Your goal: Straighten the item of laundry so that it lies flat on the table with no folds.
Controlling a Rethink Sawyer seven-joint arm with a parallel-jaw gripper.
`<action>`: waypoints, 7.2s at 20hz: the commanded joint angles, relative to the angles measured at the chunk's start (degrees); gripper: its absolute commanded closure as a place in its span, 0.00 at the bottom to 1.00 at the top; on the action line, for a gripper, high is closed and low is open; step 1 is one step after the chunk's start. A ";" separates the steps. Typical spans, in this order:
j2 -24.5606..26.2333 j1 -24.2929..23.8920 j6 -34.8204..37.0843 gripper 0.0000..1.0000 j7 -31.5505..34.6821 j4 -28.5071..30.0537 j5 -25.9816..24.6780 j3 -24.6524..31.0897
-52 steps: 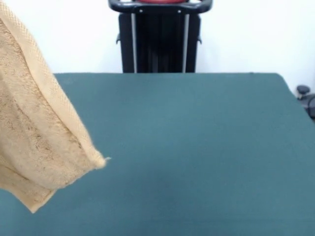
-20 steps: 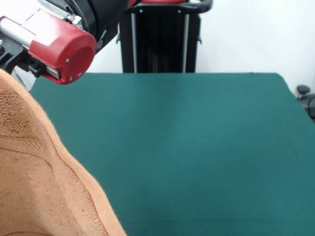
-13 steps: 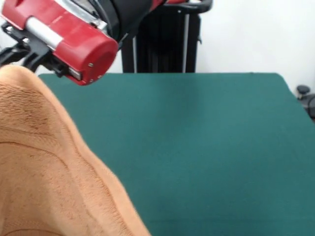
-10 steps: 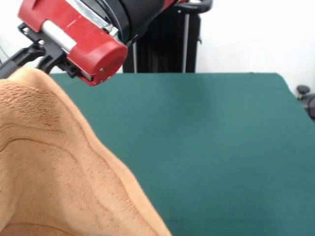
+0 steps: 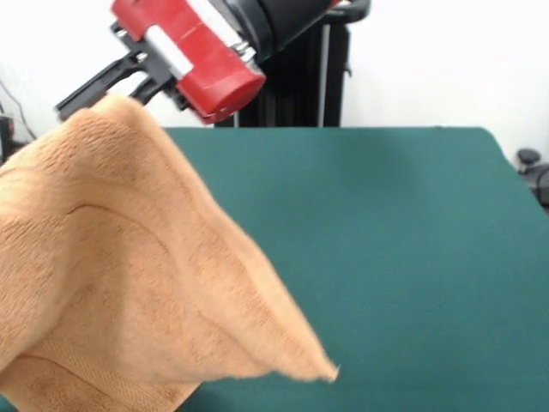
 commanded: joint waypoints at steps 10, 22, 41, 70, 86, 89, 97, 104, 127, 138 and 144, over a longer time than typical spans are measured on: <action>8.16 8.76 12.62 1.00 21.34 11.48 9.37 -6.54; 8.31 9.21 16.25 1.00 22.57 10.98 10.17 -6.23; 18.44 18.10 24.26 1.00 38.85 15.93 15.44 -9.50; 16.90 21.29 23.49 1.00 48.58 18.11 14.59 -3.72; 18.14 21.94 19.96 1.00 53.17 19.37 18.28 -2.02; 17.84 21.85 20.02 1.00 52.58 19.41 18.75 -1.76; 18.53 23.33 17.31 1.00 52.74 20.72 19.97 -0.72; 10.93 25.87 17.06 1.00 46.44 24.37 18.56 5.51; -14.22 5.56 -1.49 1.00 31.92 29.93 -2.26 35.01; -15.42 3.29 4.33 0.00 35.38 27.41 -9.74 37.34; -16.58 2.68 4.64 0.00 37.08 28.01 -9.99 37.91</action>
